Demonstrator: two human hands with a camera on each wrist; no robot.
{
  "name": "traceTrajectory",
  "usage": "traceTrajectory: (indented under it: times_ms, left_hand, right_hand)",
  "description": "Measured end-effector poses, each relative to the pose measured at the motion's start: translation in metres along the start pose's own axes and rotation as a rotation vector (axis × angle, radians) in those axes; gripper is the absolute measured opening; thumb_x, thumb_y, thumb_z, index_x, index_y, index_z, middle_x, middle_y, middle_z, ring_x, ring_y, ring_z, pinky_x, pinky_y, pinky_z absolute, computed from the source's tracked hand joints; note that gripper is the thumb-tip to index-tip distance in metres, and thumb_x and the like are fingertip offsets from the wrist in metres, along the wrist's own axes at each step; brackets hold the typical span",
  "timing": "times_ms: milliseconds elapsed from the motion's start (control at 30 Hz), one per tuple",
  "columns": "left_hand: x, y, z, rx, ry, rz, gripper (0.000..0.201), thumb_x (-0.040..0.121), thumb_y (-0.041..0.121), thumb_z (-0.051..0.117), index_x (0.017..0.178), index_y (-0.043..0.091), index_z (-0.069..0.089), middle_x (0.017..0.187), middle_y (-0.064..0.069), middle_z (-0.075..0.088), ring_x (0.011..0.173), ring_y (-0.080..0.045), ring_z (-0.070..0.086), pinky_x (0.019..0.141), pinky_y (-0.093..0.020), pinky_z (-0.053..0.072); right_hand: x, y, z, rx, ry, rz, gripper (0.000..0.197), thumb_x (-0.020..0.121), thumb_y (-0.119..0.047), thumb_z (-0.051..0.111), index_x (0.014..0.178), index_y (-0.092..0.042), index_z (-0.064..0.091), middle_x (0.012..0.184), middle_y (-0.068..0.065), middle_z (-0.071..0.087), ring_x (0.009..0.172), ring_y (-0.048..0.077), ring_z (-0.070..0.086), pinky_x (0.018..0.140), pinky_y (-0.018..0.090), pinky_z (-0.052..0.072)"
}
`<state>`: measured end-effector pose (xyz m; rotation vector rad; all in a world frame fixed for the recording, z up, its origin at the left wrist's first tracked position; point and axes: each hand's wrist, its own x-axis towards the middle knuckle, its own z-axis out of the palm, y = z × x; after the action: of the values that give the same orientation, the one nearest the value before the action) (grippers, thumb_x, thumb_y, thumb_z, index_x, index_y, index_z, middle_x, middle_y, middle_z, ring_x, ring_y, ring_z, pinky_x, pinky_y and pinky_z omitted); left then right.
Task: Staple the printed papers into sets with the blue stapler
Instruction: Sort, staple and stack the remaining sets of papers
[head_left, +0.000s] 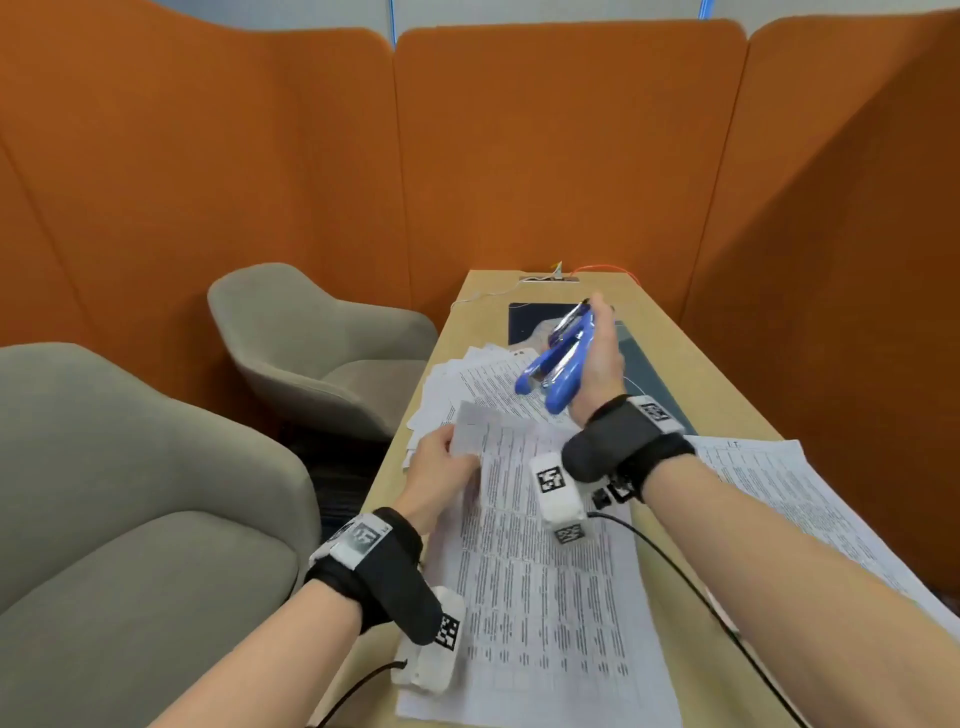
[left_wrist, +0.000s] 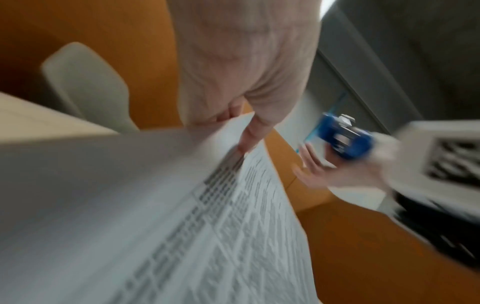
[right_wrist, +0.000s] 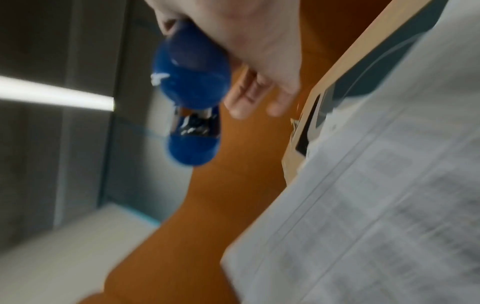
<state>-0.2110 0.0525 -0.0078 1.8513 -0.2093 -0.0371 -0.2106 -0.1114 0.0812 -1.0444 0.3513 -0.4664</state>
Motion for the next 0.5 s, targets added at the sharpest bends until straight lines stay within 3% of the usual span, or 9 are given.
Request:
traceTrajectory:
  times_ms: [100,167,233,333,433,500]
  left_hand:
    - [0.002,0.014,-0.008,-0.181,0.053,0.086,0.017,0.091,0.002,0.055,0.096,0.017,0.060,0.089,0.003,0.069,0.075,-0.005,0.069,0.057,-0.017,0.052]
    - [0.004,0.030,-0.012,-0.276,0.058,0.111,0.019,0.090,-0.001,0.055,0.097,0.016,0.060,0.087,0.006,0.069,0.074,-0.005,0.068,0.057,-0.016,0.052]
    - [0.011,0.042,-0.007,-0.353,0.078,0.098,0.018,0.090,-0.002,0.054,0.100,0.012,0.059,0.089,0.006,0.066,0.079,-0.008,0.064,0.061,-0.018,0.050]
    - [0.025,0.056,0.021,-0.427,0.031,0.003,0.023,0.090,-0.005,0.048,0.109,0.006,0.057,0.097,-0.001,0.066,0.087,-0.016,0.063,0.064,-0.022,0.048]
    - [0.041,0.055,0.063,-0.311,-0.076,-0.088,0.016,0.093,0.009,0.048,0.107,0.004,0.055,0.107,-0.007,0.061,0.098,-0.025,0.057,0.080,-0.029,0.046]
    - [0.050,0.051,0.087,-0.073,-0.118,-0.111,0.019,0.098,0.019,0.042,0.108,0.007,0.052,0.111,-0.010,0.057,0.105,-0.030,0.052,0.087,-0.035,0.043]
  right_hand:
    - [-0.011,-0.028,-0.058,-0.110,-0.159,0.030,0.042,0.084,-0.058,0.055,0.087,-0.018,0.067,0.071,0.003,0.065,0.064,0.019,0.062,0.064,0.029,0.049]
    - [-0.023,-0.027,-0.098,-0.357,-0.186,0.048,0.050,0.084,-0.060,0.055,0.093,-0.013,0.071,0.079,0.008,0.070,0.067,0.023,0.066,0.068,0.032,0.052]
    - [-0.040,-0.025,-0.126,-0.496,-0.239,0.082,0.053,0.088,-0.056,0.052,0.102,-0.008,0.072,0.092,0.013,0.073,0.076,0.026,0.070,0.081,0.038,0.054]
    - [-0.059,-0.025,-0.150,-0.580,-0.283,0.141,0.046,0.091,-0.051,0.049,0.104,-0.013,0.071,0.094,0.008,0.075,0.079,0.023,0.072,0.083,0.036,0.052]
    - [-0.054,-0.029,-0.173,-0.659,-0.116,0.142,0.058,0.081,-0.058,0.061,0.102,-0.005,0.070,0.080,0.010,0.073,0.073,0.026,0.070,0.070,0.032,0.051]
    - [-0.043,-0.037,-0.196,-0.673,0.014,0.189,0.061,0.074,-0.060,0.068,0.095,-0.002,0.067,0.074,0.013,0.069,0.073,0.030,0.066,0.068,0.034,0.051]
